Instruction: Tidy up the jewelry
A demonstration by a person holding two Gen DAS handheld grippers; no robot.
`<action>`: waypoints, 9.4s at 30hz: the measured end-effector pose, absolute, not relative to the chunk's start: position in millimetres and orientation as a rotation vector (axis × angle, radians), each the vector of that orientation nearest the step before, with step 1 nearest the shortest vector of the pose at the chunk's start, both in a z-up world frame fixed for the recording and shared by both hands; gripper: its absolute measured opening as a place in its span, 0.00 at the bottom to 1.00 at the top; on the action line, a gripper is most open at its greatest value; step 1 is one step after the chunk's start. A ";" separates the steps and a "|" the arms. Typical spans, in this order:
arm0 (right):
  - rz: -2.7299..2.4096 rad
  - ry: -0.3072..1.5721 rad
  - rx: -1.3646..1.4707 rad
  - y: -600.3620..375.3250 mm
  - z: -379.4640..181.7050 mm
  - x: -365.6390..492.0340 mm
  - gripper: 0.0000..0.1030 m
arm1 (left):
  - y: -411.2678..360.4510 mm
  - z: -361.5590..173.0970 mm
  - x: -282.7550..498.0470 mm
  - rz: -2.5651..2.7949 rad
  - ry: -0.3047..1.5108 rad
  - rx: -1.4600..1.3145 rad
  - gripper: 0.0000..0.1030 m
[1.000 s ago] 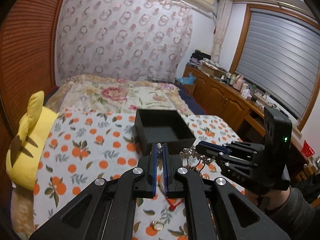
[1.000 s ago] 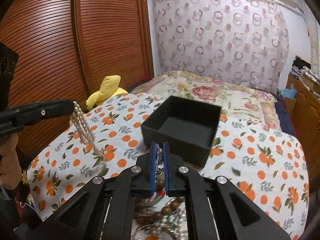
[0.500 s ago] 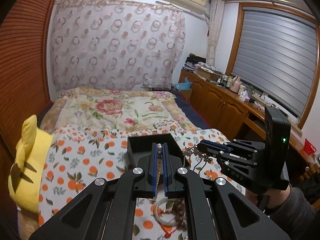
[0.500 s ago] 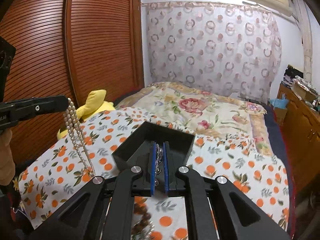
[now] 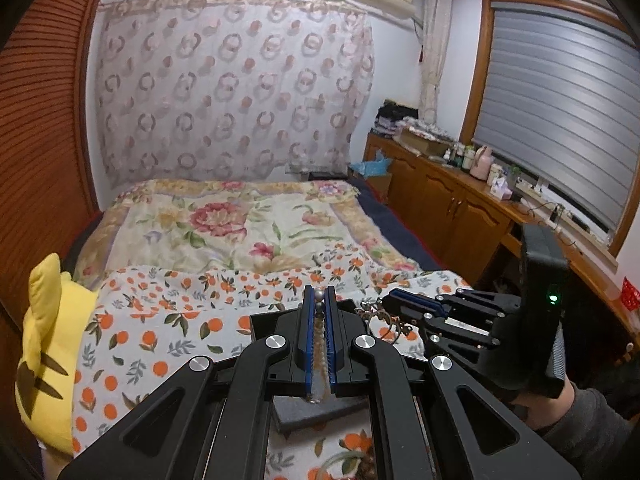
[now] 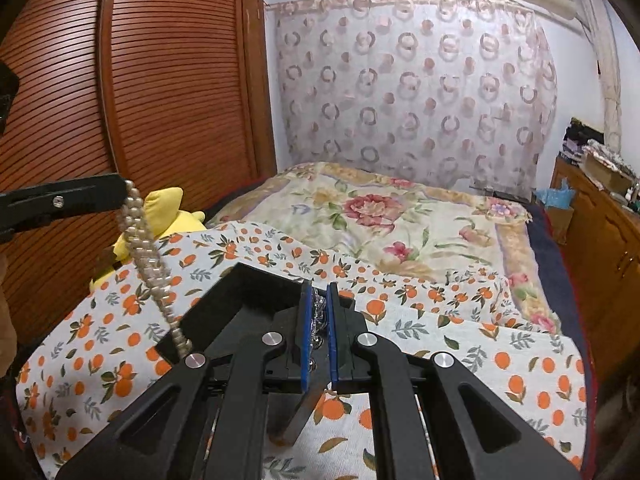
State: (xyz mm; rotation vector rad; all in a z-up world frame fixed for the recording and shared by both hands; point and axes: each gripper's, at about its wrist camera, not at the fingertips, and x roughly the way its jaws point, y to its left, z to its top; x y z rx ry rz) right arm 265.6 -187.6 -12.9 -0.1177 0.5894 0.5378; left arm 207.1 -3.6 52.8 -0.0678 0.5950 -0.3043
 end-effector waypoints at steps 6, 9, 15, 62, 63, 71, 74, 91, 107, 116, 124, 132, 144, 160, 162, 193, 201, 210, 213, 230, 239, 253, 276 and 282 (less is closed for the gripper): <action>0.551 0.612 -0.102 -186.4 -29.0 278.2 0.08 | -6.0 19.5 236.6 -0.302 0.673 -0.077 0.04; 0.561 0.619 -0.108 -182.9 -33.8 282.4 0.08 | -3.1 8.0 243.0 -0.305 0.697 -0.092 0.04; 0.587 0.620 -0.126 -172.7 -38.2 283.7 0.08 | 5.9 -0.6 240.2 -0.273 0.706 -0.080 0.25; 0.578 0.716 -0.129 -233.1 -57.0 100.8 0.58 | 19.1 -56.4 89.2 -0.240 0.734 -0.039 0.92; 0.582 0.725 -0.129 -232.5 -60.9 96.7 0.61 | 17.2 -58.4 87.7 -0.243 0.741 -0.036 0.92; 0.652 0.796 -0.167 -211.9 -83.8 74.6 0.62 | 10.0 -70.5 83.3 -0.249 0.781 -0.020 0.92; 0.660 0.810 -0.192 -203.9 -88.5 70.8 0.62 | 10.3 -73.0 82.5 -0.250 0.786 -0.022 0.92; 0.644 0.840 -0.286 -186.2 -95.9 86.5 0.63 | 10.2 -74.9 81.2 -0.252 0.785 -0.025 0.92; 0.645 0.772 -0.270 -202.2 -79.9 68.8 0.60 | -10.0 -70.1 85.8 -0.307 0.775 -0.025 0.92; 0.603 0.734 -0.235 -225.1 -68.4 69.4 0.60 | -28.7 -76.4 106.7 -0.388 0.832 -0.044 0.52; 0.589 0.739 -0.221 -234.5 -72.1 70.9 0.60 | -41.0 -89.9 126.5 -0.409 0.900 -0.059 0.28; 0.588 0.740 -0.218 -235.2 -72.3 71.0 0.60 | -46.3 -87.3 122.5 -0.408 0.881 -0.034 0.12; 0.579 0.710 -0.209 -237.7 -58.9 76.2 0.60 | -45.8 -34.5 105.5 -0.443 0.751 -0.054 0.12; 0.581 0.661 -0.196 -231.9 -38.2 105.4 0.60 | -30.0 13.8 115.3 -0.399 0.645 -0.057 0.12; 0.578 0.657 -0.201 -228.9 -36.0 112.7 0.60 | -28.1 17.5 119.8 -0.387 0.639 -0.054 0.12; 0.553 0.620 -0.170 -207.9 2.2 196.2 0.61 | -23.8 16.2 207.9 -0.287 0.665 -0.014 0.12; 0.559 0.646 -0.187 -196.4 -14.4 214.2 0.60 | -19.3 1.5 212.7 -0.254 0.691 -0.019 0.34; 0.579 0.633 -0.190 -177.2 -24.7 226.8 0.61 | 0.8 3.7 190.5 -0.197 0.647 0.011 0.71; 0.588 0.638 -0.191 -169.6 -28.5 231.7 0.61 | 10.0 0.7 181.2 -0.181 0.637 0.015 0.79; 0.579 0.685 -0.226 -137.5 -47.7 249.8 0.61 | 46.2 -22.3 140.7 -0.164 0.667 -0.020 0.92; 0.590 0.656 -0.222 -153.4 -36.2 221.0 0.62 | 33.1 -33.8 112.6 -0.187 0.654 0.043 0.92; 0.613 0.750 -0.194 -211.0 -64.7 139.0 0.62 | 19.7 -73.2 76.6 -0.267 0.797 0.126 0.92; 0.620 0.850 -0.283 -223.7 -99.4 85.6 0.11 | 10.5 -100.9 62.9 -0.306 0.928 0.187 0.93; 0.619 0.847 -0.282 -224.1 -99.6 84.2 0.11 | 10.1 -100.9 62.4 -0.296 0.943 0.186 0.93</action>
